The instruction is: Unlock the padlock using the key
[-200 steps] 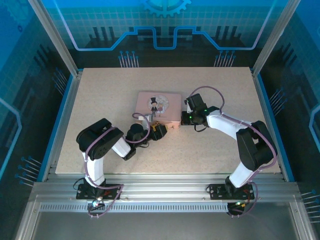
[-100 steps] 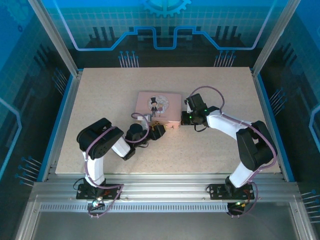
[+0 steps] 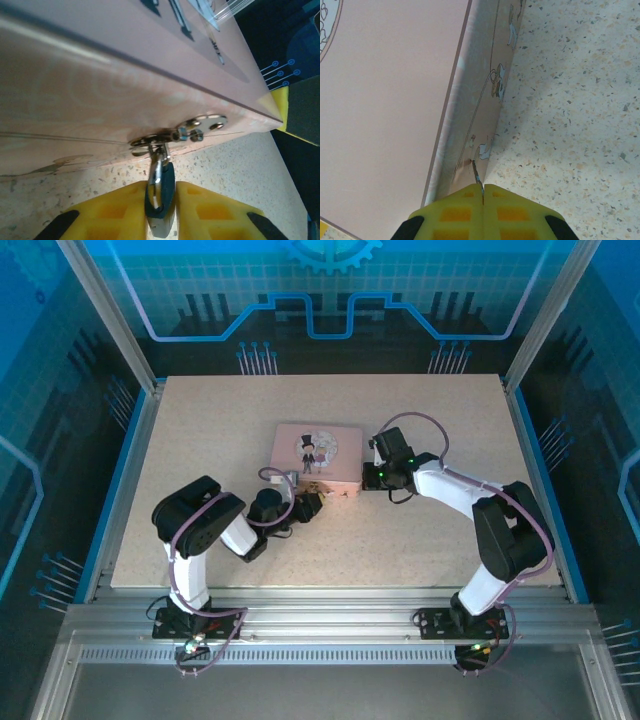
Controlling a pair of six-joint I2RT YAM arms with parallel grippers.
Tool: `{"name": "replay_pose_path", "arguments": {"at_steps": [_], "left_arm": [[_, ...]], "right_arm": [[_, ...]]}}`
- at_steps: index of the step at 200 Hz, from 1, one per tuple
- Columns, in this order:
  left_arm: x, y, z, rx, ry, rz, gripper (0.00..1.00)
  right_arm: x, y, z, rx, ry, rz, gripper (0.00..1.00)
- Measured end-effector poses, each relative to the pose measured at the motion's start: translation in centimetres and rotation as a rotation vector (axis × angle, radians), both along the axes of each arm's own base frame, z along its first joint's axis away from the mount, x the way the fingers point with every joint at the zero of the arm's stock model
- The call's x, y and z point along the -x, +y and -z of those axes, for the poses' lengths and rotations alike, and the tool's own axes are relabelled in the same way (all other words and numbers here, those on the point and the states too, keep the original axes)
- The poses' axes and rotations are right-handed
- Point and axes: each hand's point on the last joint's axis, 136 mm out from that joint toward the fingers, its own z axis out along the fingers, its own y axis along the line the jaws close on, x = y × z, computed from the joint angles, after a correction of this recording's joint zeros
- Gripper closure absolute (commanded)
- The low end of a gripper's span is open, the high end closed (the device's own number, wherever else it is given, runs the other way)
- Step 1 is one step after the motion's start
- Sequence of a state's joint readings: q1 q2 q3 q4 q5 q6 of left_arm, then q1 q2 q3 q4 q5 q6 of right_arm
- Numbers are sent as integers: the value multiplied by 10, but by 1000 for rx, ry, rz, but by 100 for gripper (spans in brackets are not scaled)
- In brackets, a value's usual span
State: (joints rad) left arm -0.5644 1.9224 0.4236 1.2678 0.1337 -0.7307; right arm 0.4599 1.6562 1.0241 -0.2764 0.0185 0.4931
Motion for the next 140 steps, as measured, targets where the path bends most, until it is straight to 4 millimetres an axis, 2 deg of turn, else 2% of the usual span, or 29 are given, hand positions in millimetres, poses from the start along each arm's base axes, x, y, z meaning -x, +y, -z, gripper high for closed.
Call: {"name": "replay_pose_path", "arguments": {"at_steps": [74,140], "left_arm": [[7,-1,-2,-28,79,48,97],[14,-9,-15,-92,204,111,100]], "right_arm": [[7,-6,7,-4,15,3,100],[15,-16,4,-26,3,17,100]]}}
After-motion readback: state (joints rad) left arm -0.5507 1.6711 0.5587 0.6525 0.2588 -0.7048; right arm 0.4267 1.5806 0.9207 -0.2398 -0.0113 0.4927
